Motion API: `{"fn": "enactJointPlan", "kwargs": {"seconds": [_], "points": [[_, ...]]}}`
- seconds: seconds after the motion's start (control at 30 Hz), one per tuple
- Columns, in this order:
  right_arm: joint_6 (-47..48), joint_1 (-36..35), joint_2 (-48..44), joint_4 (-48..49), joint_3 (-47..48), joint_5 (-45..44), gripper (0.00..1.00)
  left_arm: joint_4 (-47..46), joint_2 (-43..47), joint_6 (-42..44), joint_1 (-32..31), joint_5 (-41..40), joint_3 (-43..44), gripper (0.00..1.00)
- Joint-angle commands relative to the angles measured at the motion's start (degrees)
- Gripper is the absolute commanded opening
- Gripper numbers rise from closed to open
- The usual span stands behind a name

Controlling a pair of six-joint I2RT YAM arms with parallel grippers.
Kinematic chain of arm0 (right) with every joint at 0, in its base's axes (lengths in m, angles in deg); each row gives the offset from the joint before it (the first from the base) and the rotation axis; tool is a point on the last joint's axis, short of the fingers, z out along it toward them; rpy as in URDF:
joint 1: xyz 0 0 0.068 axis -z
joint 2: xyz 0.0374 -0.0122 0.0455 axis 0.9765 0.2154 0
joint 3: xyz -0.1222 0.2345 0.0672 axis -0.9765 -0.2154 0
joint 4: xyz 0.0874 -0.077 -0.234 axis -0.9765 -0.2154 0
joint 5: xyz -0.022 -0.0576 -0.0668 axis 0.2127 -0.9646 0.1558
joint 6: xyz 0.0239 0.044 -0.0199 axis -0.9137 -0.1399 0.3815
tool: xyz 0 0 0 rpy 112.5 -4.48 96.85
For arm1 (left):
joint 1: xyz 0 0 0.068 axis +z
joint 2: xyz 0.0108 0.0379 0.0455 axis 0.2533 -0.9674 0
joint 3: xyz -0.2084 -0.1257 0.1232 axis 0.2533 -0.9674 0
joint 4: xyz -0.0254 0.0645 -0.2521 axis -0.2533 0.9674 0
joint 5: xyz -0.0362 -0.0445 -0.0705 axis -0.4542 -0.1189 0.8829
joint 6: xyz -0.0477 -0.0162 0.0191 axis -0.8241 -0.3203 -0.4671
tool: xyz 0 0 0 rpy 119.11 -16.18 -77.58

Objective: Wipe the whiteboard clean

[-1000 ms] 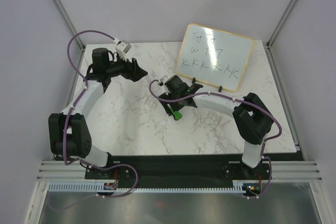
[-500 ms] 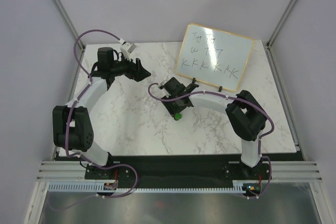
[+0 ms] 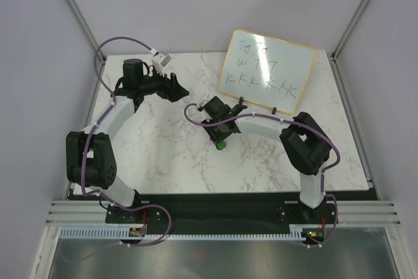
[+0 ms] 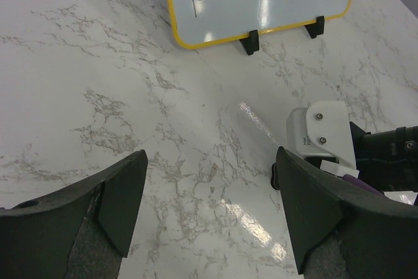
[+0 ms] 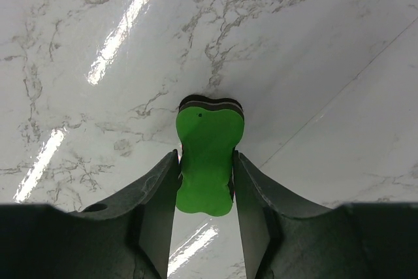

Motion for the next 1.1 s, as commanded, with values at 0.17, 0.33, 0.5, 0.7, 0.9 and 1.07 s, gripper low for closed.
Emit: {"fn": "enactJointPlan", "kwargs": {"seconds": [0.17, 0.33, 0.5, 0.7, 0.9, 1.07], "points": [[0.1, 0.6, 1.3, 0.8, -0.2, 0.4, 0.47, 0.0, 1.8, 0.1, -0.4, 1.3, 1.2, 0.85], [0.1, 0.6, 0.9, 0.9, -0.3, 0.5, 0.39, 0.0, 2.2, 0.6, -0.8, 1.5, 1.0, 0.84], [0.8, 0.6, 0.3, 0.9, -0.6, 0.8, 0.19, 0.1, 1.7, 0.4, -1.1, 1.3, 1.3, 0.84], [2.2, 2.2, -3.3, 1.7, -2.2, -0.2, 0.00, 0.4, -1.5, -1.0, -1.9, -0.5, 4.8, 0.81], [4.5, 7.3, -13.3, 4.8, -5.6, -6.2, 0.00, 1.6, -9.1, -2.6, -5.6, -3.6, 14.0, 0.78], [5.6, 16.4, -21.2, 8.3, -6.3, -8.1, 0.00, 2.6, -22.1, -5.2, -9.4, -5.9, 28.3, 0.79]]}}
